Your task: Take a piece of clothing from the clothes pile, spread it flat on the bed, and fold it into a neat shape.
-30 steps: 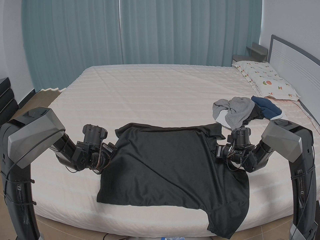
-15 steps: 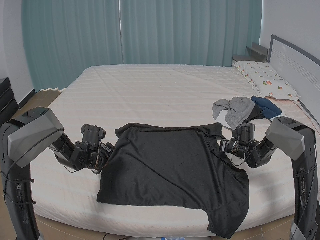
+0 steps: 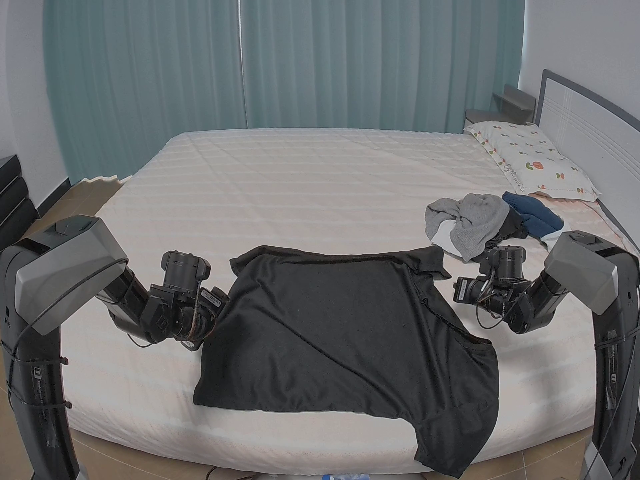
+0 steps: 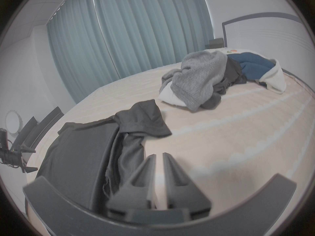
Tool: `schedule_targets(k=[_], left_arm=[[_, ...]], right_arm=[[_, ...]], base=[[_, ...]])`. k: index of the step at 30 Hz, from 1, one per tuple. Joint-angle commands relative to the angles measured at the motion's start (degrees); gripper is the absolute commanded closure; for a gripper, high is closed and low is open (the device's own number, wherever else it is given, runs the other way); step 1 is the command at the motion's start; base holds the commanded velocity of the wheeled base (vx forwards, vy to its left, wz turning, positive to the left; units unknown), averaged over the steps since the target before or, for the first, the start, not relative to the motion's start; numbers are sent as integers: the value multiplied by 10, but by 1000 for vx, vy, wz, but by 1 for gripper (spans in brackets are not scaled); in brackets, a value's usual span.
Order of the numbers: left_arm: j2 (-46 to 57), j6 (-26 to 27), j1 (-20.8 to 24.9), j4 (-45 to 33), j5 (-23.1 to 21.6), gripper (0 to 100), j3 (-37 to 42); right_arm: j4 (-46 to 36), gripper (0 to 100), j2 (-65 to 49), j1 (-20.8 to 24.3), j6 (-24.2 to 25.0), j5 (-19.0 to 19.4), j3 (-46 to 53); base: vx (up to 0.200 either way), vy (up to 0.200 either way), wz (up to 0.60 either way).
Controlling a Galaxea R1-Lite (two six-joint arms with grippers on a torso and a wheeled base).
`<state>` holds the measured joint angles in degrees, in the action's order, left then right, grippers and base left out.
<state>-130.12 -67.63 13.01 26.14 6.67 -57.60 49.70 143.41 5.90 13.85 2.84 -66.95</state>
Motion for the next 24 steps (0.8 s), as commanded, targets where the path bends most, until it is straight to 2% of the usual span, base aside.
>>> schedule_targets(k=[1, 3, 5, 7, 8, 9, 11, 16, 18, 24], left_arm=[[9, 6, -8, 13, 0, 0, 19], [25, 19, -11, 9, -5, 0, 33], [50, 80, -15, 5, -17, 0, 72], [50, 80, -15, 5, -17, 0, 72], [65, 134, -17, 5, -23, 0, 112], [71, 165, -16, 3, -24, 0, 134], [70, 190, -9, 3, -24, 0, 155], [73, 218, 18, 1, -23, 0, 192], [83, 241, 29, -1, -24, 0, 214], [98, 240, 55, 0, -25, 0, 241]], right_arm=[[1, 0, -52, 3, 6, 33, 64], [0, 0, -78, 5, 22, 48, 92], [3, 0, -99, 6, 31, 50, 122], [3, 0, -99, 6, 31, 50, 122], [11, 0, -114, 3, 35, 51, 147], [19, 0, -123, 0, 39, 52, 169], [33, 0, -129, -2, 45, 52, 191], [66, 0, -145, -3, 66, 52, 236], [73, 0, -157, -10, 71, 64, 262], [75, 0, -176, -29, 79, 88, 307]], base=[[0, 0, 0], [0, 0, 0], [0, 0, 0], [0, 0, 0], [0, 0, 0], [0, 0, 0], [0, 0, 0], [0, 0, 0], [0, 0, 0], [0, 0, 0]])
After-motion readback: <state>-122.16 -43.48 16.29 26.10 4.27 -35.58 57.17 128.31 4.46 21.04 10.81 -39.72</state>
